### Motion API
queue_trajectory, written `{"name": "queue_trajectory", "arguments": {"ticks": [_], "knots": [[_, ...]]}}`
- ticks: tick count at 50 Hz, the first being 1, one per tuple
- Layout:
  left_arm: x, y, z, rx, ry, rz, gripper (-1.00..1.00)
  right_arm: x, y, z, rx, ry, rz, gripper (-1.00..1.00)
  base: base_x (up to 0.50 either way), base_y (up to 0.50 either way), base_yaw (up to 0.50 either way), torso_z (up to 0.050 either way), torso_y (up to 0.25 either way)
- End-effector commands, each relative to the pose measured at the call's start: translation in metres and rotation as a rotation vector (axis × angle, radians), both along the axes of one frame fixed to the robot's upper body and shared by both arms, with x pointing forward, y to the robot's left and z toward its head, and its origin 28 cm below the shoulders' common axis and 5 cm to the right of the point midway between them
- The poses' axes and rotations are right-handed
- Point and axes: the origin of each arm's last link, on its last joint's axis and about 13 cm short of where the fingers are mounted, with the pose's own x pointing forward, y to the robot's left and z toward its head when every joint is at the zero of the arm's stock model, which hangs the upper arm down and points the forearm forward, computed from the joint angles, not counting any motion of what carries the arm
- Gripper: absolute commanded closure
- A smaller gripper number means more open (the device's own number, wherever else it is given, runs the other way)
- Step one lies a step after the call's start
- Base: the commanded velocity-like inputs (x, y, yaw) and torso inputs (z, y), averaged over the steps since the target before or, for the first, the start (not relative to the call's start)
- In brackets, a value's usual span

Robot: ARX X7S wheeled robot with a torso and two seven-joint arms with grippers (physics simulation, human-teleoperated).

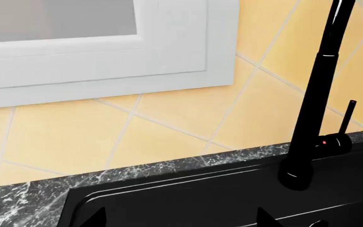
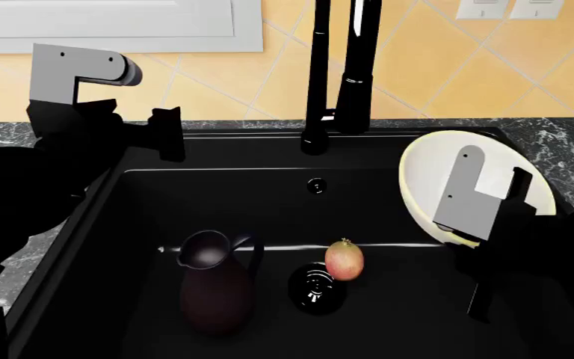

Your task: Pick the pitcher and bowl and place them in the sink. Then turn on the water.

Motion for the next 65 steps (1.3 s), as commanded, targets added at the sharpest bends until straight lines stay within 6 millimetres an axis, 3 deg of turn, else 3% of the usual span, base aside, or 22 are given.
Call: {"name": "queue_trajectory", "arguments": {"ticks": [1, 36, 65], "knots": [[0.0, 0.001, -0.001, -0.005, 0.001, 0.002, -1.0, 0.007, 0.004, -0.002, 0.001, 0.013, 0.018, 1.0, 0.0, 0.0, 0.0, 0.0, 0.0], [-0.001, 0.003, -0.005, -0.008, 0.015, 0.006, -1.0, 0.037, -0.001, -0.04, 0.06, 0.188, -0.054, 1.0, 0.0, 0.0, 0.0, 0.0, 0.001], [-0.002, 0.005, -0.007, -0.012, 0.019, 0.011, -1.0, 0.039, 0.001, -0.064, 0.108, 0.262, -0.066, 1.0, 0.0, 0.0, 0.0, 0.0, 0.001]]}}
